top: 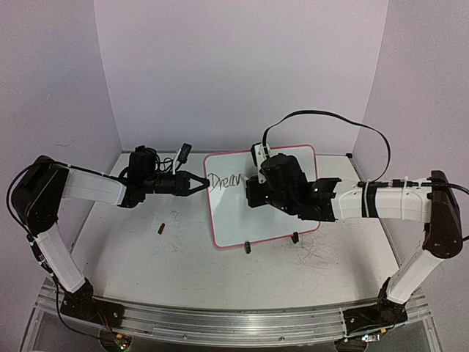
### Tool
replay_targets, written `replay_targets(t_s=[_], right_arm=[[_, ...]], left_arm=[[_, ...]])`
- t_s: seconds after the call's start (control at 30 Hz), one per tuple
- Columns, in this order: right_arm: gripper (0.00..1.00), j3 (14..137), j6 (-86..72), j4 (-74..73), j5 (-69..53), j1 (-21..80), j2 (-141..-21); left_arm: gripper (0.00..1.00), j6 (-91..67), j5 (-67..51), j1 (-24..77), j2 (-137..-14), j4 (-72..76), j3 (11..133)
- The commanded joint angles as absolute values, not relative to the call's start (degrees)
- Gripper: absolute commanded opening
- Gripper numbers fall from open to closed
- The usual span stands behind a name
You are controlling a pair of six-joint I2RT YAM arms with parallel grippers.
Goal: Write a sentence on the whiteboard
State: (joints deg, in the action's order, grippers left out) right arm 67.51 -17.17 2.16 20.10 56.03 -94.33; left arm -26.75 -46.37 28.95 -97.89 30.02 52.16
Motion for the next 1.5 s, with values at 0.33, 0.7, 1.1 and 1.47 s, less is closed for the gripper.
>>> replay_targets(t_s=[0.33, 0.7, 1.1, 1.47], right_arm=[[0.00, 65.2, -19.7, 2.1, 20.7, 55.8, -92.9], [0.00, 62.8, -21.4, 1.6, 20.5, 56.8, -91.9], [0.00, 65.9, -19.3, 2.0, 22.0, 56.8, -93.1], [0.00, 68.5, -17.7, 2.6, 22.9, 56.2, -95.2]], left_arm=[[0.00, -26.7, -47.2, 29.2, -95.7, 30.4, 53.8], [0.00, -26.7, -47.2, 29.3, -95.7, 30.4, 53.8], [0.00, -26.6, -47.1, 29.4, -95.7, 30.4, 53.8], [0.00, -26.4, -47.1, 29.4, -95.5, 30.3, 53.7]])
